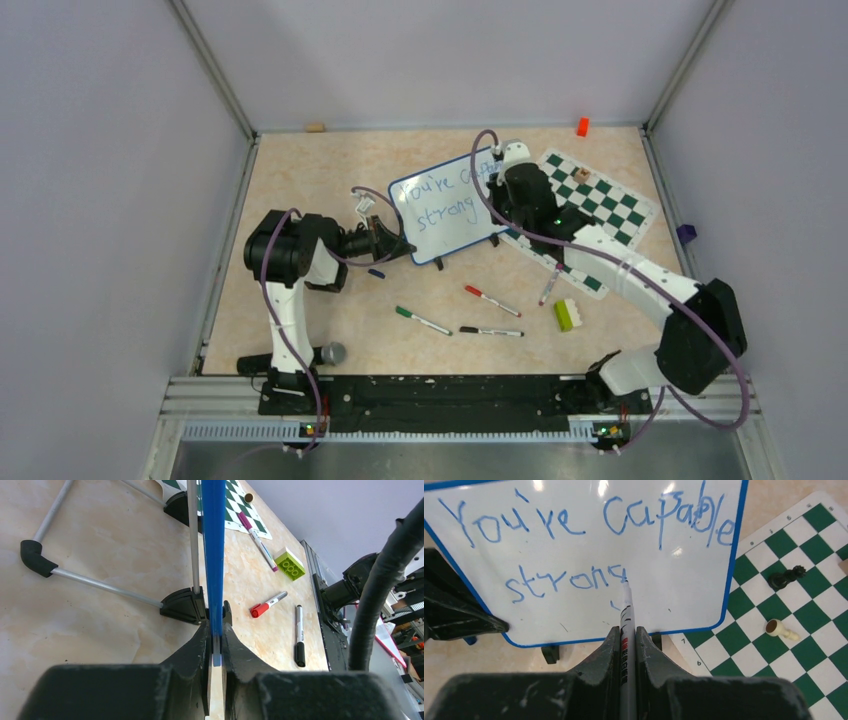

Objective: Write a sentence on the whiteboard
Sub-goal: Write a sentence on the whiteboard, then pick up the pen cap from the center of the board.

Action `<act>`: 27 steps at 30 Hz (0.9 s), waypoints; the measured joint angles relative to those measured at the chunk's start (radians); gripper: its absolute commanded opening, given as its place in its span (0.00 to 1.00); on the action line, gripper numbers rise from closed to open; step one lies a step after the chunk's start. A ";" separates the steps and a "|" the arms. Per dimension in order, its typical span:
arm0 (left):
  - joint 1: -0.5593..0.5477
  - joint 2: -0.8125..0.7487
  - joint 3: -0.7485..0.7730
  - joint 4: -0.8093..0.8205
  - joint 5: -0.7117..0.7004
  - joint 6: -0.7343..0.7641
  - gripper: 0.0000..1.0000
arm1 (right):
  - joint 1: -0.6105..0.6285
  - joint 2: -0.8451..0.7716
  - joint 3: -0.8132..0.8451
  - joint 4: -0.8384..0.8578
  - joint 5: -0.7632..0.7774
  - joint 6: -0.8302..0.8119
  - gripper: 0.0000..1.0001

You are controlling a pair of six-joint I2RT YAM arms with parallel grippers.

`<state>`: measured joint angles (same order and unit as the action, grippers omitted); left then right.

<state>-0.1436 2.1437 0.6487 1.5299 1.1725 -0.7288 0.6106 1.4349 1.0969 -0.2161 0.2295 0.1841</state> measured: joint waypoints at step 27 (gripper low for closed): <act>0.084 -0.157 -0.102 -0.004 0.002 0.030 0.82 | -0.005 -0.363 -0.281 0.188 -0.094 0.074 0.00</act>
<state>-0.0593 1.9869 0.5465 1.5257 1.1748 -0.6991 0.6056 1.0721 0.8158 -0.0284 0.1352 0.2581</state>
